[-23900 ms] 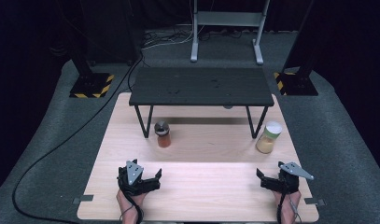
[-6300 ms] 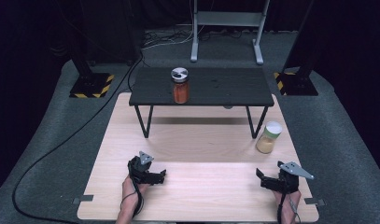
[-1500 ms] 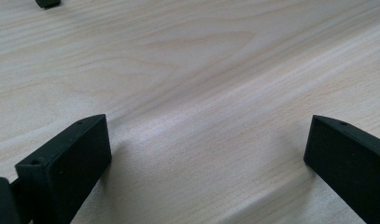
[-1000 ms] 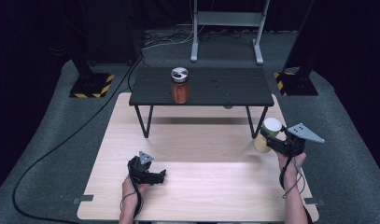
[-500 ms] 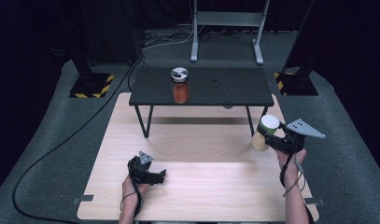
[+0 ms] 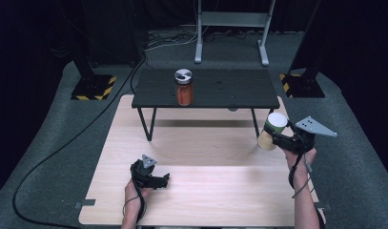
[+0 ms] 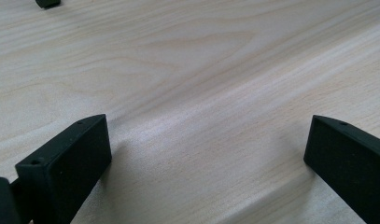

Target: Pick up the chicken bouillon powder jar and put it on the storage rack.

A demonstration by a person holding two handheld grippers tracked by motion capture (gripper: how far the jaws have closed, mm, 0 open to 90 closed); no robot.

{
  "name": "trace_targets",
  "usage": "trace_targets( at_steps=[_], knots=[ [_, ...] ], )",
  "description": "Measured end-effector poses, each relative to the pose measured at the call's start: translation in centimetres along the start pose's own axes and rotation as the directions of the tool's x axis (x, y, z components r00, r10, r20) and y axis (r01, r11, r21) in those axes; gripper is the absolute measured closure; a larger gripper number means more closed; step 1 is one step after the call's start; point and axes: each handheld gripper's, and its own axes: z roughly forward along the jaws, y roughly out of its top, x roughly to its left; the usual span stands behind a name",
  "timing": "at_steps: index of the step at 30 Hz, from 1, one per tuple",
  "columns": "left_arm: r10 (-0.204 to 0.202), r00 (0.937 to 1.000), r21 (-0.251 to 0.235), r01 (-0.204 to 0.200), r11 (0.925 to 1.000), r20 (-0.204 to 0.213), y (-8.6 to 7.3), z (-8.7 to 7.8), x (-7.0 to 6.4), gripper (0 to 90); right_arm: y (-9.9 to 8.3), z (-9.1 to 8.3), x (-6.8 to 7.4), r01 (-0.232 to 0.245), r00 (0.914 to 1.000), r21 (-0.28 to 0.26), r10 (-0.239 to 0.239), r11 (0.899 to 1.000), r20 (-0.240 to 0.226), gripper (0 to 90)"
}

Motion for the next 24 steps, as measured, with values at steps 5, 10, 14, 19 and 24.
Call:
trace_targets(
  at_steps=[5,10,14,19,24],
  knots=[
    [0.000,1.0000,0.000,0.000,1.0000,-0.001,0.0,0.0,0.0,0.2,0.7,-0.1,0.1,0.005,1.0000,0.001,-0.005,1.000,0.001,32.8],
    [0.000,1.0000,0.000,0.000,1.0000,-0.001,0.0,0.0,0.0,0.2,1.1,-0.1,0.1,0.004,1.0000,-0.005,-0.004,1.000,0.002,32.8],
    [0.000,1.0000,0.000,0.000,1.0000,0.000,0.0,0.0,0.0,0.2,1.5,-0.1,0.1,0.003,1.0000,-0.010,-0.003,1.000,-0.005,32.8],
    [0.002,1.0000,0.002,-0.002,1.0000,0.000,0.0,0.0,0.0,0.2,2.1,0.1,0.2,0.010,0.9999,-0.015,-0.010,1.000,-0.009,32.8],
    [0.002,1.0000,0.001,-0.002,1.0000,0.000,0.0,0.0,0.0,0.2,2.4,0.2,0.1,0.004,0.9999,-0.015,-0.005,1.000,-0.012,32.8]
  ],
)
